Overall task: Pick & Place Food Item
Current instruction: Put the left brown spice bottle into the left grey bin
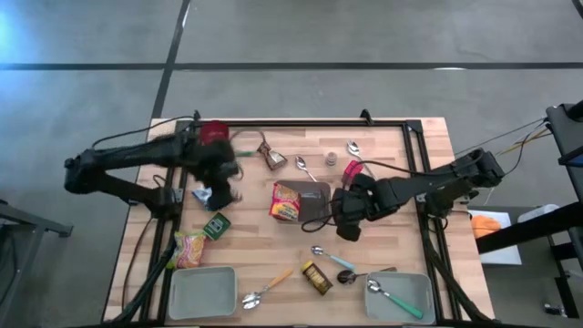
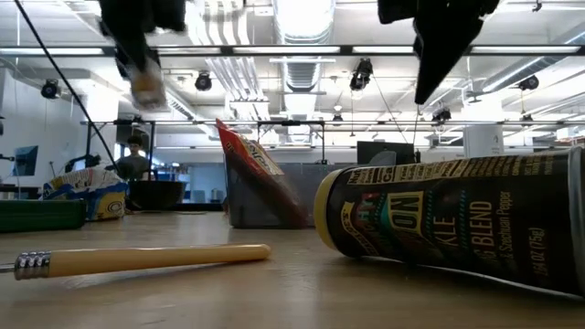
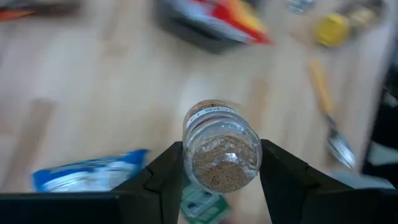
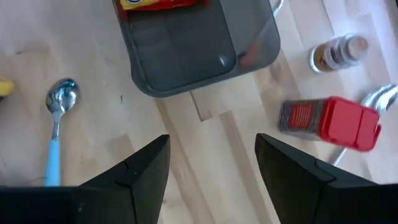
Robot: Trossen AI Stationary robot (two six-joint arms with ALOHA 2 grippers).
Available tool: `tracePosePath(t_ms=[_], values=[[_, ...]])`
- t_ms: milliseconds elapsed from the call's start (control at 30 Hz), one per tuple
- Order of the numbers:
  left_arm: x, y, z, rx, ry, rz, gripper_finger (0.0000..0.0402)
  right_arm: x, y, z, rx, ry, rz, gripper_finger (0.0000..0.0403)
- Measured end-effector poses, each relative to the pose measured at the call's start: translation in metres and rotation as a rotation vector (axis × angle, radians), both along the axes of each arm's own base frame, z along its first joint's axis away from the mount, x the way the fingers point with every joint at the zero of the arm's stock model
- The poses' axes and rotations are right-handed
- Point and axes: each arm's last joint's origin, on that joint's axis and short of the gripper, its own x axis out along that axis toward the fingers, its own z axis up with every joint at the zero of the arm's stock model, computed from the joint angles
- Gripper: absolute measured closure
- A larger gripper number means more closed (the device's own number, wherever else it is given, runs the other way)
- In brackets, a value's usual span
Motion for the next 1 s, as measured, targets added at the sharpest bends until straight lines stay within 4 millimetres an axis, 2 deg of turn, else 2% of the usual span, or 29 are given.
tracePosePath(t_ms=[100,233,467,767,1000], values=[[-0.005,-0.037,0.006,-0.002,-0.039,-0.128,0.0237,0.002,-0.001,0.000,0.049,0.001,0.011,0.0170],[-0.015,-0.083,0.008,0.012,-0.048,-0.270,0.0237,0.002,0.000,0.000,0.096,-0.015,-0.064,0.0170],[-0.034,-0.142,-0.001,0.003,0.013,-0.399,0.0237,0.002,-0.001,0.000,0.127,-0.046,-0.170,0.0170],[-0.059,-0.194,-0.017,0.009,0.105,-0.549,0.0237,0.004,0.000,0.000,0.129,-0.058,-0.161,0.0170],[-0.061,-0.215,-0.031,0.038,0.138,-0.611,0.0237,0.004,0.000,0.000,0.130,-0.059,-0.161,0.0170]])
